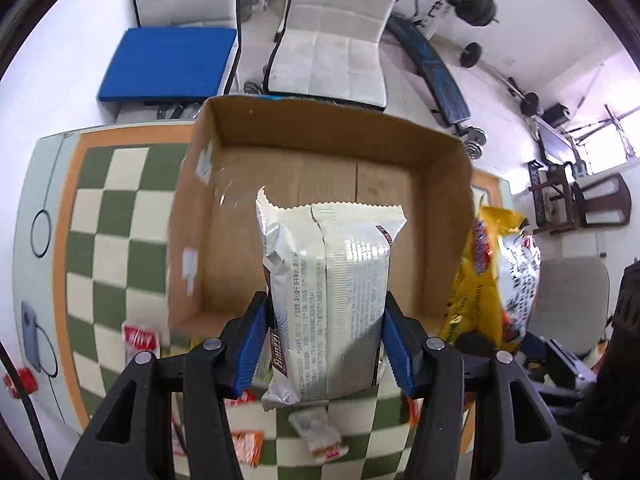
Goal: Organize snacks
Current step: 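Carry both packs into the cardboard box and open both tools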
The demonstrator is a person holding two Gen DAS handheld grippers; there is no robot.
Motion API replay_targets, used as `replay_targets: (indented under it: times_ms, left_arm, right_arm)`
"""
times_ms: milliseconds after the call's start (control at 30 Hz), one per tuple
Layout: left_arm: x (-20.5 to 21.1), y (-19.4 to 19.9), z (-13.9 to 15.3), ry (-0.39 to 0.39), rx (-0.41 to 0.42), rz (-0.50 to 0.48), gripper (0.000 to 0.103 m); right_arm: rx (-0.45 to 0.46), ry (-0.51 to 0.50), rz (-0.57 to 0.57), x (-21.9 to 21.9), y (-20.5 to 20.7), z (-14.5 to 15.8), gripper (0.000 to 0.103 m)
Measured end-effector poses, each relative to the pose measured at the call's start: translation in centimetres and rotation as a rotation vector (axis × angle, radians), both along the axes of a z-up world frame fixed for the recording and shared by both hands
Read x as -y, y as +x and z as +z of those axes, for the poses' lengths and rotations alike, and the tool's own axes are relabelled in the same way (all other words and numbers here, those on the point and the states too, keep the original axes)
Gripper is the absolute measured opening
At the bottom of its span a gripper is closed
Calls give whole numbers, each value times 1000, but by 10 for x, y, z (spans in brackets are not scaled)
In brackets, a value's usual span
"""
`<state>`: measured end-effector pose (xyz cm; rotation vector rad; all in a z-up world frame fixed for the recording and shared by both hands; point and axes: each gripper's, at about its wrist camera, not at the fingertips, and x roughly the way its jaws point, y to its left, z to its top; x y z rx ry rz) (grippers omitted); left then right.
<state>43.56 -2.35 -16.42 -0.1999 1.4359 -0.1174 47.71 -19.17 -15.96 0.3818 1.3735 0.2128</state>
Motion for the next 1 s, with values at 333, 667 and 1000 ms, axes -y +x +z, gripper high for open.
replay_targets:
  times_ms: [333, 667, 1000]
  left_arm:
    - [11, 95, -90, -66, -207, -8, 52]
    - [23, 111, -111, -49, -257, -32, 53]
    - [30, 113, -106, -5, -234, -59, 82]
  right_arm:
    - [-125, -57, 28, -13, 120, -79, 89]
    - [-180, -115, 49, -24, 157, -124, 89]
    - [-191, -147, 54, -41, 159, -129, 96]
